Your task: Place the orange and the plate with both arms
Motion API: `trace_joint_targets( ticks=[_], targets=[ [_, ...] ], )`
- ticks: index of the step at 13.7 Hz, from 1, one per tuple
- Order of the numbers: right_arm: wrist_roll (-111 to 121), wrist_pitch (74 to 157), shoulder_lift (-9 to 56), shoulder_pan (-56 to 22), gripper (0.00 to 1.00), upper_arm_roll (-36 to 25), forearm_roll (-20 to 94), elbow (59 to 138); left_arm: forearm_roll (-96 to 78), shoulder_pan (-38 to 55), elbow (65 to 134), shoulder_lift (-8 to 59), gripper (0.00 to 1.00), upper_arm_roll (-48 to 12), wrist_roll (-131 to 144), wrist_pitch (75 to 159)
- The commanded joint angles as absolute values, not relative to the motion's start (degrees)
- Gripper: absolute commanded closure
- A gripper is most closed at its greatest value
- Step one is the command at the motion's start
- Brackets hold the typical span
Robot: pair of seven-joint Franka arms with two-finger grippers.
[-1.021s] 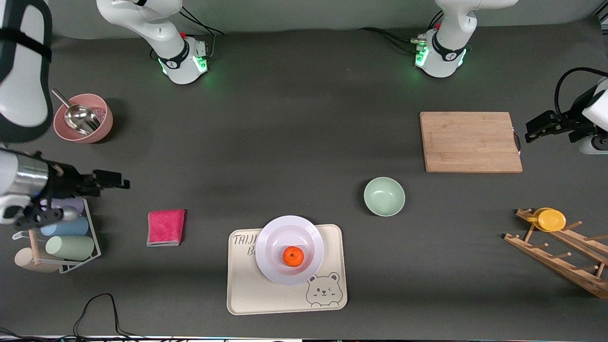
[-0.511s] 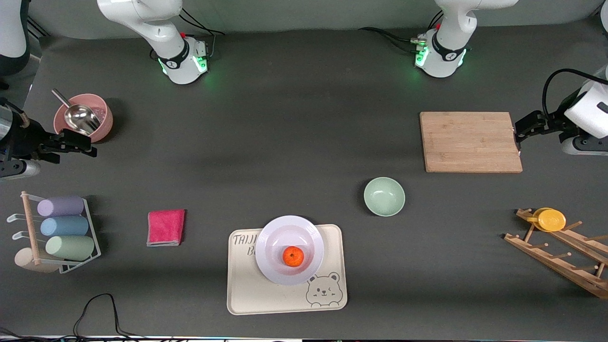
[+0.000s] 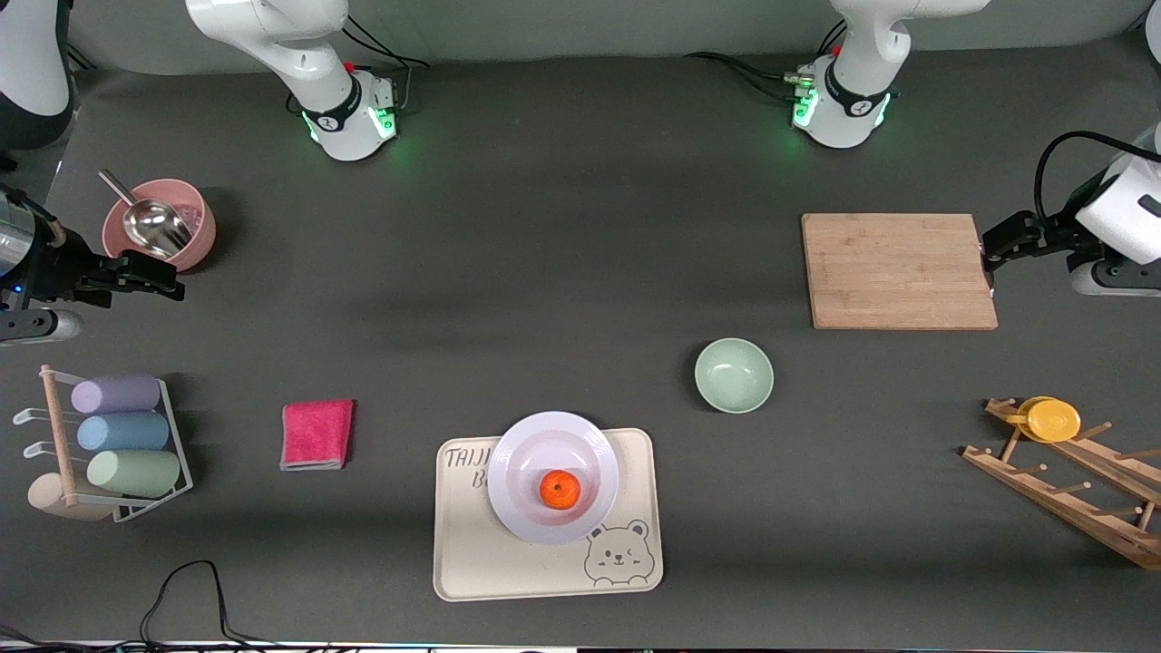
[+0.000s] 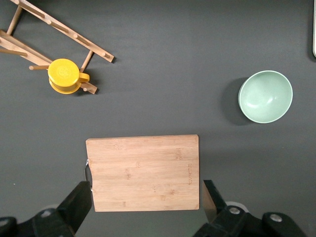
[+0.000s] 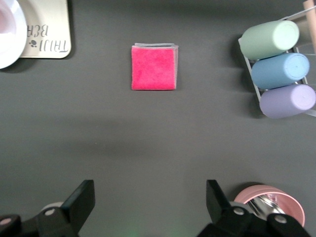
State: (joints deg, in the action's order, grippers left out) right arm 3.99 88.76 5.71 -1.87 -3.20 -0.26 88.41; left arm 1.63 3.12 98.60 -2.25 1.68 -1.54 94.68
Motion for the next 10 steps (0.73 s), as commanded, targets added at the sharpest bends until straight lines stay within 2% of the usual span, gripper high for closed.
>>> trace_joint_targets(
  ticks=[1, 10],
  targets=[
    [1.67, 88.51, 4.39, -2.29, 0.00, -2.99, -2.11, 88.95, 2.55, 3.60, 98.88, -2.55, 0.00, 1.76, -2.29, 93.69],
    [1.67, 88.51, 4.48, -2.20, 0.00, -3.25, -1.76, 89.12, 2.37, 2.72, 98.09, -2.55, 0.00, 2.11, -3.24, 93.08]
  ],
)
